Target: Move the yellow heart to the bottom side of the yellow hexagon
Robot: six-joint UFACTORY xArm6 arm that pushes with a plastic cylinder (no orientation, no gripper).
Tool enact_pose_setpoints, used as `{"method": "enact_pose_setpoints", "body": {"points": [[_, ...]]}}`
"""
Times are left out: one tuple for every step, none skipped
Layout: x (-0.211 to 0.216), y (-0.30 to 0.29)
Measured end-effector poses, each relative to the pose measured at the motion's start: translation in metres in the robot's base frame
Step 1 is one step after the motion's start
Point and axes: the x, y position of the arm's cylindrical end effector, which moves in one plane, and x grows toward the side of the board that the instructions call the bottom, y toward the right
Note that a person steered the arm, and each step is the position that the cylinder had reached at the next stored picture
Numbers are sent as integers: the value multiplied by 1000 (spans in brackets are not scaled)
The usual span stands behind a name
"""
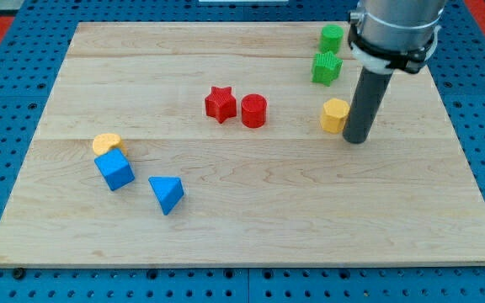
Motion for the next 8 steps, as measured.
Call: {"method": "enact_pose_setpoints", "body": {"points": [[-23,-1],[-11,-4],[-11,-2],[-23,19],[-27,18],[-27,10],[-27,-7],[-27,-17]]}}
